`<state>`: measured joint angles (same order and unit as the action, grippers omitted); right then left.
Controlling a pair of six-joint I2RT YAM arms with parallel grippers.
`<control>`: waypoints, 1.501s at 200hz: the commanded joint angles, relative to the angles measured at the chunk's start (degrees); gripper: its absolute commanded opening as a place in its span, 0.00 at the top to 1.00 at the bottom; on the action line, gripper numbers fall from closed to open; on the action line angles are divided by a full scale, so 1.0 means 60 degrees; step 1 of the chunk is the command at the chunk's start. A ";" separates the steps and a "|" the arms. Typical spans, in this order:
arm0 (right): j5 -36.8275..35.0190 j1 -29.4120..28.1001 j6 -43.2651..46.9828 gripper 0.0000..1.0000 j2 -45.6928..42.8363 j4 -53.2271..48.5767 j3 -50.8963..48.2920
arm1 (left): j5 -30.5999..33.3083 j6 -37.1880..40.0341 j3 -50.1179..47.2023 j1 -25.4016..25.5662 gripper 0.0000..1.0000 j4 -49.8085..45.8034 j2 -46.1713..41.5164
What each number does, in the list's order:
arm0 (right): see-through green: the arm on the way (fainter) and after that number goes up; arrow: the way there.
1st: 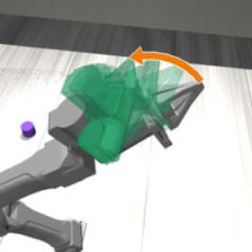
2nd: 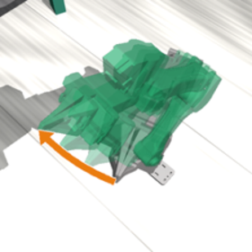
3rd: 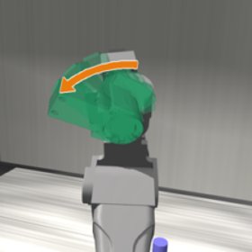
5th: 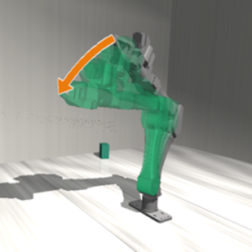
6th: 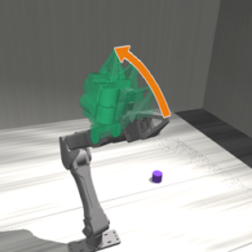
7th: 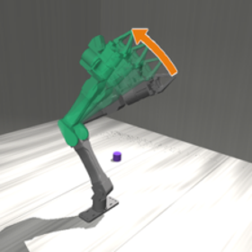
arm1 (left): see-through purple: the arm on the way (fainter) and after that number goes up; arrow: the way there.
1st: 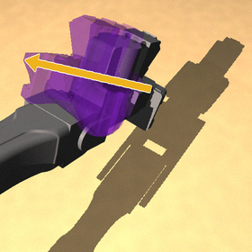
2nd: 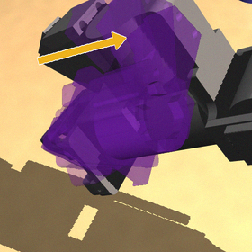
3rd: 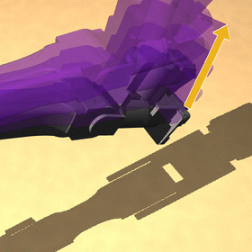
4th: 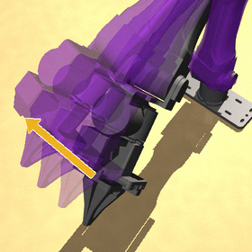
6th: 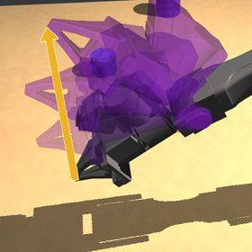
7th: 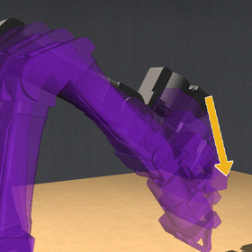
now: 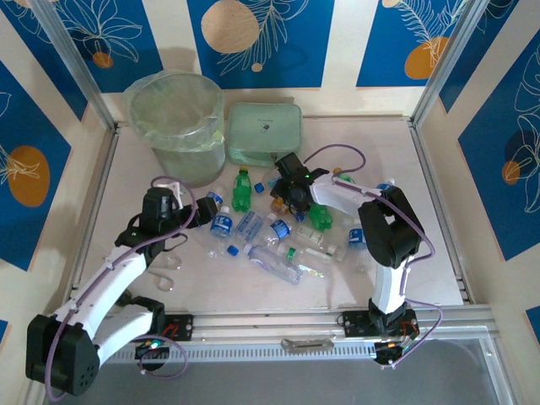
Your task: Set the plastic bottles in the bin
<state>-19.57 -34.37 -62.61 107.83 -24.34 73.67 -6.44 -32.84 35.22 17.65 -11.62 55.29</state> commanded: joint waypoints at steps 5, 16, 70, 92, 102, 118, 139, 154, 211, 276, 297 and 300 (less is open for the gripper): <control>-0.0177 0.0087 -0.0459 0.28 0.0426 0.0145 0.0454 | 0.0245 0.0247 0.0400 0.0228 0.00 -0.0068 0.0059; -0.0135 0.0116 -0.0520 0.28 0.0569 0.0159 0.0545 | 0.0306 0.0273 0.0414 0.0306 0.00 -0.0071 0.0067; -0.0085 0.0234 -0.0799 0.27 0.0975 0.0366 0.0688 | 0.0500 0.0354 0.0495 0.0596 0.00 -0.0217 0.0042; -0.0170 0.0235 -0.0765 0.37 0.0871 0.0509 0.0612 | 0.0446 0.0405 0.0492 0.0661 0.00 -0.0190 0.0071; -0.0230 0.0239 -0.0697 0.41 0.0777 0.0558 0.0577 | 0.0317 0.0420 0.0483 0.0689 0.00 -0.0103 0.0111; -0.0253 0.0235 -0.0533 0.42 0.0495 0.0702 0.0465 | -0.0069 0.0421 0.0460 0.0731 0.00 0.0190 0.0213; -0.0060 0.0268 -0.0135 0.43 -0.0071 0.0988 0.0243 | -0.0850 0.0405 0.0445 0.0833 0.00 0.0817 0.0432; 0.0230 0.0321 0.0224 0.44 -0.0586 0.1089 0.0108 | -0.1564 0.0356 0.0391 0.0963 0.00 0.1491 0.0601; 0.2630 0.0470 0.1314 0.44 -0.2419 0.1135 -0.0482 | -0.2766 0.0284 0.0621 0.1822 0.00 0.3480 0.1485; 0.3915 -0.0033 0.0995 0.44 -0.3456 0.1390 -0.1154 | -0.2956 0.0375 0.1508 0.2702 0.00 0.4061 0.3051; 0.3884 -0.0116 0.0798 0.44 -0.3688 0.1581 -0.1423 | -0.2945 0.0259 0.1613 0.2798 0.00 0.4284 0.3326; 0.3891 -0.0116 0.0796 0.44 -0.3726 0.1617 -0.1455 | -0.2952 0.0248 0.1626 0.2813 0.00 0.4304 0.3361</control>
<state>1.39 -34.46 -56.62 88.64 -16.91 66.59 -22.72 -31.16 42.85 33.58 11.18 74.06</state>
